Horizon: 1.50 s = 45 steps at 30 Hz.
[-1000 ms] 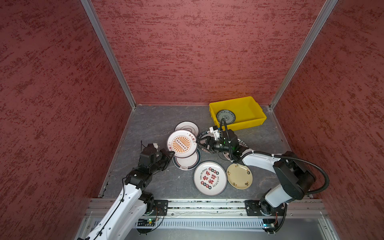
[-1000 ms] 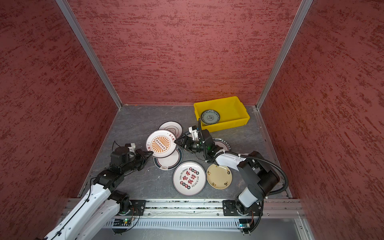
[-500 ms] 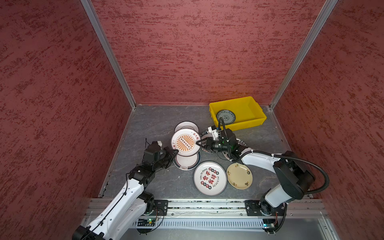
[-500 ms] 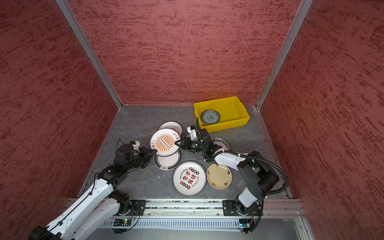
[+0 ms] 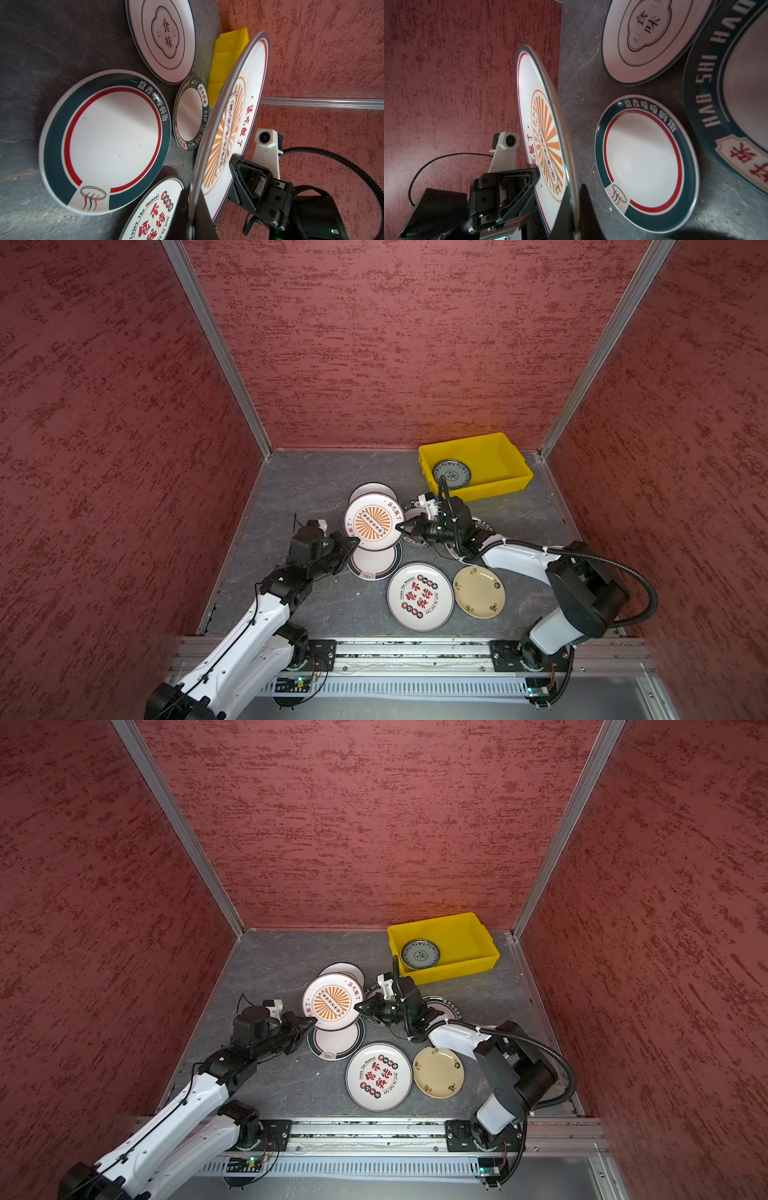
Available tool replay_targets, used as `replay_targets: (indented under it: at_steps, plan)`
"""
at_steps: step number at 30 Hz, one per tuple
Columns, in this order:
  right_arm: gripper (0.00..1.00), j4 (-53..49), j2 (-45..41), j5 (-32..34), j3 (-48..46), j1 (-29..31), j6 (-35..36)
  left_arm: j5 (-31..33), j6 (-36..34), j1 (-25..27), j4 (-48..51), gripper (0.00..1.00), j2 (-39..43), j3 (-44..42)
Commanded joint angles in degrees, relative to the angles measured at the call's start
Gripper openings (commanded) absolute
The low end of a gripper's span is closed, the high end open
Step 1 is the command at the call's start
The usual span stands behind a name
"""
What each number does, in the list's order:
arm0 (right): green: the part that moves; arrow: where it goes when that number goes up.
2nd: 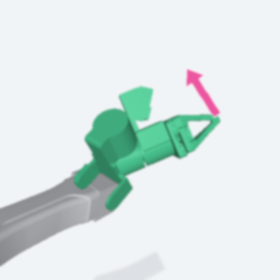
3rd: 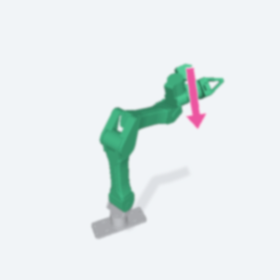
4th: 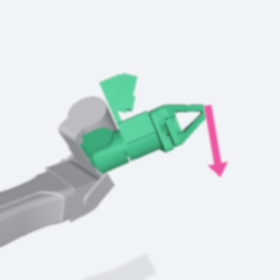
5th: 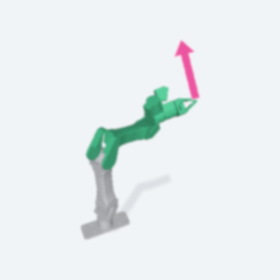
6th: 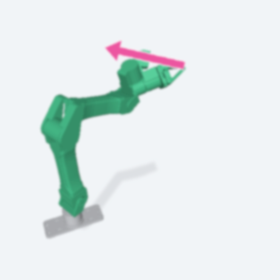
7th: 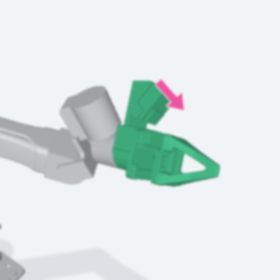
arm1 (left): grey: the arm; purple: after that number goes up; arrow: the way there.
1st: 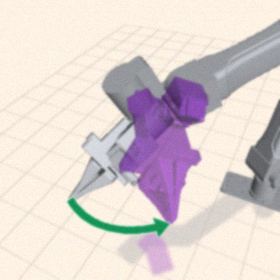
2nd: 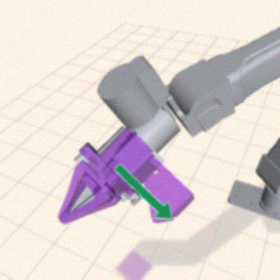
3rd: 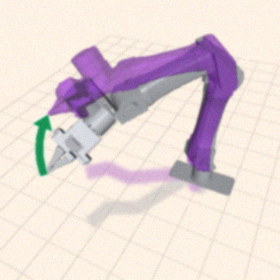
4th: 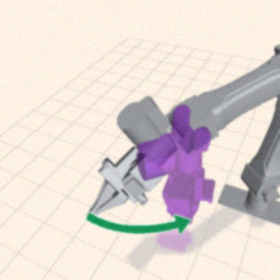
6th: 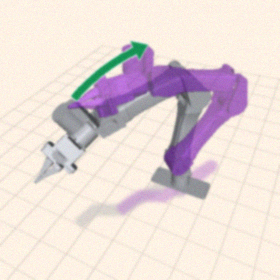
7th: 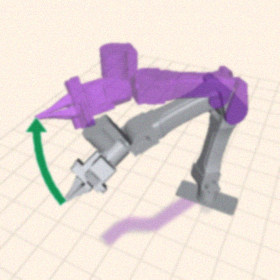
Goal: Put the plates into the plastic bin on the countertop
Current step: 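Close the right gripper on the sunburst plate's rim beside the left gripper, then carry the sunburst plate to the bin with the right while the left releases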
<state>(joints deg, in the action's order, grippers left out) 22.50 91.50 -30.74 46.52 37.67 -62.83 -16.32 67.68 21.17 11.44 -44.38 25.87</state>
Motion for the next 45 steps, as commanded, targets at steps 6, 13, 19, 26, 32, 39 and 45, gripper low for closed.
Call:
replay_targets:
  at_steps: [6, 13, 19, 26, 32, 39, 45]
  plan:
    - [0.00, 1.05, -0.20, 1.57, 0.94, 0.70, 2.06, -0.59, -0.79, -0.25, -1.86, 0.00, -1.40, 2.23]
    - [0.00, -0.17, -1.15, 2.76, 0.90, 0.76, 1.97, -1.58, -1.28, -0.59, -2.89, 0.00, -2.54, 2.39]
    - [0.00, -0.44, -2.23, 4.48, 0.06, 0.64, 1.35, -2.13, -2.74, -1.39, -3.51, 0.38, -1.46, 2.17]
    - [0.00, -4.26, -3.66, 6.92, 0.73, 0.26, 2.26, -0.34, -5.46, -2.37, -0.68, 0.93, 2.87, 2.70]
    - [0.00, -6.52, -5.61, 9.15, 0.39, -0.66, 2.42, -1.79, -6.46, -4.93, 1.37, 0.99, 5.00, 2.34]
    - [0.00, -11.08, -9.91, 12.62, 0.00, -1.71, 4.22, -5.07, -6.51, -7.72, 0.78, 0.99, 5.85, 1.15]
    - [0.00, -14.77, -13.21, 14.22, -0.05, -3.94, 5.50, -5.31, -7.37, -8.01, 0.31, 0.99, 5.88, 1.03]
